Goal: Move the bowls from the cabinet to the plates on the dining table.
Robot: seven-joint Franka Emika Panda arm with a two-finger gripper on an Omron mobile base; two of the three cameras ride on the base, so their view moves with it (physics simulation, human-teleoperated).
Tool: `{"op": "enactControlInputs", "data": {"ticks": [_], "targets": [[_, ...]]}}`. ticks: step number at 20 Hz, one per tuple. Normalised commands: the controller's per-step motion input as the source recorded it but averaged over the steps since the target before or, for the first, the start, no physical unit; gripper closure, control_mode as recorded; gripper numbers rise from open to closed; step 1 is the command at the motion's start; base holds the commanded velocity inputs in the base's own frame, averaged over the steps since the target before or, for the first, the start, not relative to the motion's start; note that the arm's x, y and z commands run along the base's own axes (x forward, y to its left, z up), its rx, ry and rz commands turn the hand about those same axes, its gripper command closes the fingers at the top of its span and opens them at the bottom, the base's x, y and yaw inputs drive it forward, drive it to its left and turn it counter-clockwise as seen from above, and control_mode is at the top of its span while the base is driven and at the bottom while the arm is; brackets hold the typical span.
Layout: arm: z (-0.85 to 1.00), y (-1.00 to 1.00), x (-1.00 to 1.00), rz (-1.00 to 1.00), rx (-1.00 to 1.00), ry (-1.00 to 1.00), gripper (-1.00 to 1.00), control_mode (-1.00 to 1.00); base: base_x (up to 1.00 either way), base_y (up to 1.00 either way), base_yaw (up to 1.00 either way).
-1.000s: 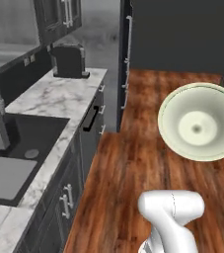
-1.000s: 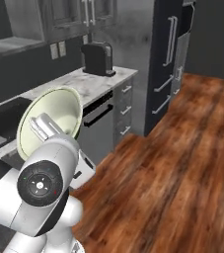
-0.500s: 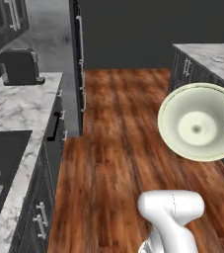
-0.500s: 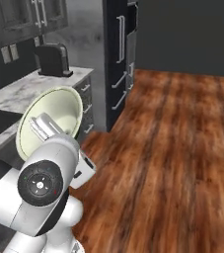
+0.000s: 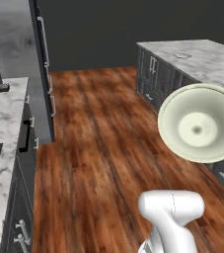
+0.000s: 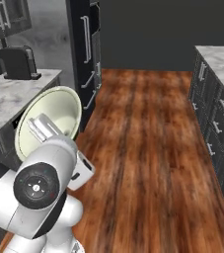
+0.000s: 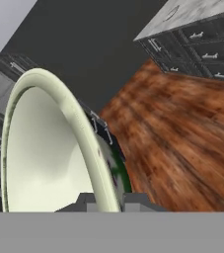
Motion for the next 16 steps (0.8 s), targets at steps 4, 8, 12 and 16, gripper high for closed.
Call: {"op": "enactControlInputs", "data": {"ticks": [4, 8, 12, 16], "targets": [[0.0, 0.0, 0.0, 0.0, 0.0, 0.0, 1.0, 1.0, 0.0, 0.0, 0.0], [0.0, 0.0, 0.0, 0.0, 0.0, 0.0, 1.0, 1.0, 0.02, -0.08, 0.02], [0.0, 0.0, 0.0, 0.0, 0.0, 0.0, 1.0, 1.0, 0.0, -0.34, 0.17], [0.0, 0.0, 0.0, 0.0, 0.0, 0.0, 1.0, 1.0, 0.0, -0.27, 0.2]]}}
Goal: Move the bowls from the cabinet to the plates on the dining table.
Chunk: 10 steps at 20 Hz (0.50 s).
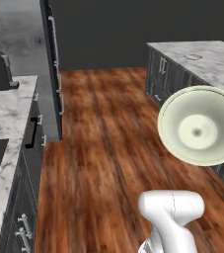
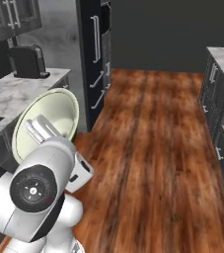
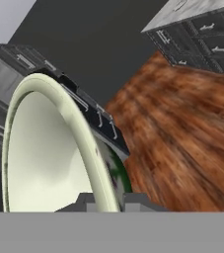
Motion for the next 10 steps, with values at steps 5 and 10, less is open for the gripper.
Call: {"op": "enactControlInputs", "data": {"ticks": [5, 10], "targets": [[0.0, 0.0, 0.0, 0.0, 0.0, 0.0, 1.0, 1.0, 0.0, -0.03, 0.0], [0.0, 0.0, 0.0, 0.0, 0.0, 0.0, 1.0, 1.0, 0.0, -0.6, 0.07]]}}
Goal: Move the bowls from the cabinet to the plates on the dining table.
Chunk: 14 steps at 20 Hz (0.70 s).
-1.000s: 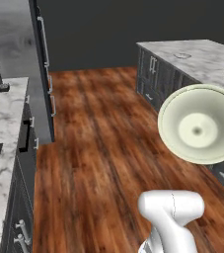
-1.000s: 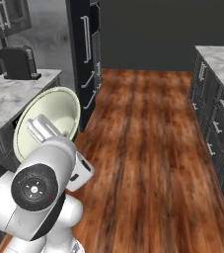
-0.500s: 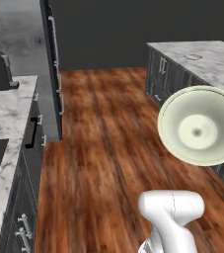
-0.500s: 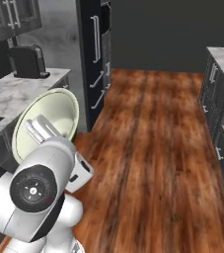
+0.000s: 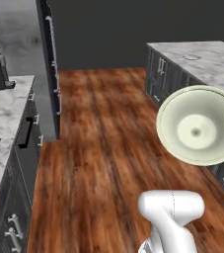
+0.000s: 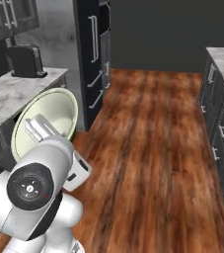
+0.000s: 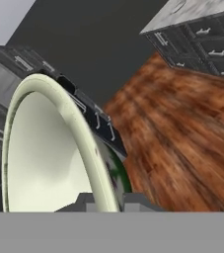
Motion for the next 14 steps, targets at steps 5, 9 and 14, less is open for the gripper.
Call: {"op": "enactControlInputs", "data": {"ticks": [5, 9, 14], "targets": [[0.0, 0.0, 0.0, 0.0, 0.0, 0.0, 1.0, 1.0, 0.0, -0.77, 0.07], [0.0, 0.0, 0.0, 0.0, 0.0, 0.0, 1.0, 1.0, -0.05, -0.52, 0.04], [0.0, 0.0, 0.0, 0.0, 0.0, 0.0, 1.0, 1.0, 0.0, -0.02, 0.0]]}}
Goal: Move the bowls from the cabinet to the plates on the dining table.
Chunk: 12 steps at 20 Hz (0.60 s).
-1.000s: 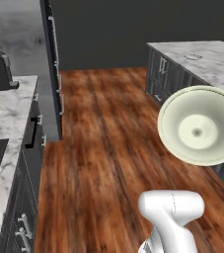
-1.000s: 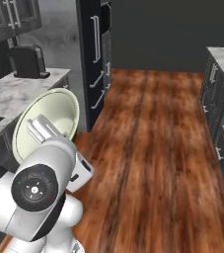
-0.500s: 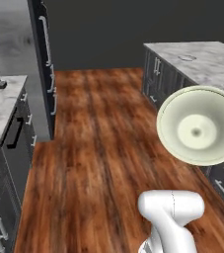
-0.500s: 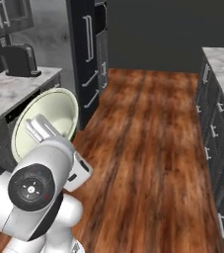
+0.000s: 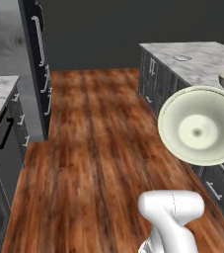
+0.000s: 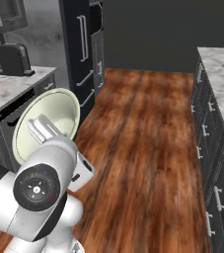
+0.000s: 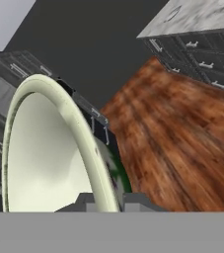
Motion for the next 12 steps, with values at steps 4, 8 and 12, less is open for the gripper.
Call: {"op": "enactControlInputs", "data": {"ticks": [4, 8, 12], "targets": [[0.0, 0.0, 0.0, 0.0, 0.0, 0.0, 1.0, 1.0, 0.21, -0.07, 0.0], [0.0, 0.0, 0.0, 0.0, 0.0, 0.0, 1.0, 1.0, 0.39, -0.18, 0.0], [0.0, 0.0, 0.0, 0.0, 0.0, 0.0, 1.0, 1.0, 0.49, -0.22, 0.0]]}}
